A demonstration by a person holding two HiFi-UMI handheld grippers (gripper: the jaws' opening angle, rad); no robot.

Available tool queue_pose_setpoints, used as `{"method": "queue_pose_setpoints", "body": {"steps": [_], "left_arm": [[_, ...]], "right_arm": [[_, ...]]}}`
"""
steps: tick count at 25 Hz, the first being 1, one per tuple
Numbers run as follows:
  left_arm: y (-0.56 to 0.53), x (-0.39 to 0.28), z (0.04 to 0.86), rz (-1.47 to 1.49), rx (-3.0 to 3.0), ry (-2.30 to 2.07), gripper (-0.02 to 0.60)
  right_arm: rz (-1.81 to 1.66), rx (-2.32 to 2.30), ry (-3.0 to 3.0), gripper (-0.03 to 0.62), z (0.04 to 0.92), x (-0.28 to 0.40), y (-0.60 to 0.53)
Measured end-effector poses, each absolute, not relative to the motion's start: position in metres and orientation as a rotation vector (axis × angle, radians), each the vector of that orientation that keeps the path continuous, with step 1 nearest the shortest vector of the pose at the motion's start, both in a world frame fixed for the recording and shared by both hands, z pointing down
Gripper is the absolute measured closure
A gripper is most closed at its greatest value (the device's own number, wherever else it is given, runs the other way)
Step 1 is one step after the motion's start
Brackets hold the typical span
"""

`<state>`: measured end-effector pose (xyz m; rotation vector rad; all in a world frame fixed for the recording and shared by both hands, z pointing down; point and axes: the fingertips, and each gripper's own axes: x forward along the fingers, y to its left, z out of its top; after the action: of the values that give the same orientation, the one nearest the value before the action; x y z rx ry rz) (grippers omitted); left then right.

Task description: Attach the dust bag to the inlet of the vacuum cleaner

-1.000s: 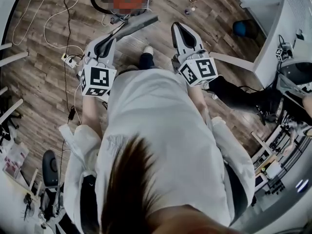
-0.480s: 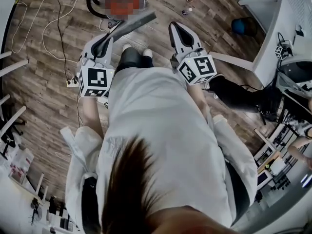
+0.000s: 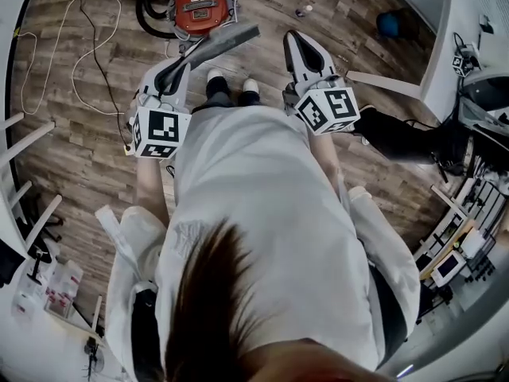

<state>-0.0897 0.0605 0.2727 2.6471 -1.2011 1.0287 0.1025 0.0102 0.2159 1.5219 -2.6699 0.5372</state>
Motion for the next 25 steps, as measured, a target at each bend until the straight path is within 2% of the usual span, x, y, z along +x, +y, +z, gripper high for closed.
{"method": "queue_pose_setpoints", "body": {"steps": [12, 25], "left_arm": [[0.037, -0.105, 0.290, 1.026, 2.729, -0.968, 0.543], [0.074, -0.077, 0.337, 1.010, 2.714, -0.688, 0.544]], "right_arm": [[0.491, 1.614, -2.621, 0.591, 0.229, 0.080, -0.043], [0.486, 1.520, -2.552, 0.591, 0.286, 0.086, -0.080]]}}
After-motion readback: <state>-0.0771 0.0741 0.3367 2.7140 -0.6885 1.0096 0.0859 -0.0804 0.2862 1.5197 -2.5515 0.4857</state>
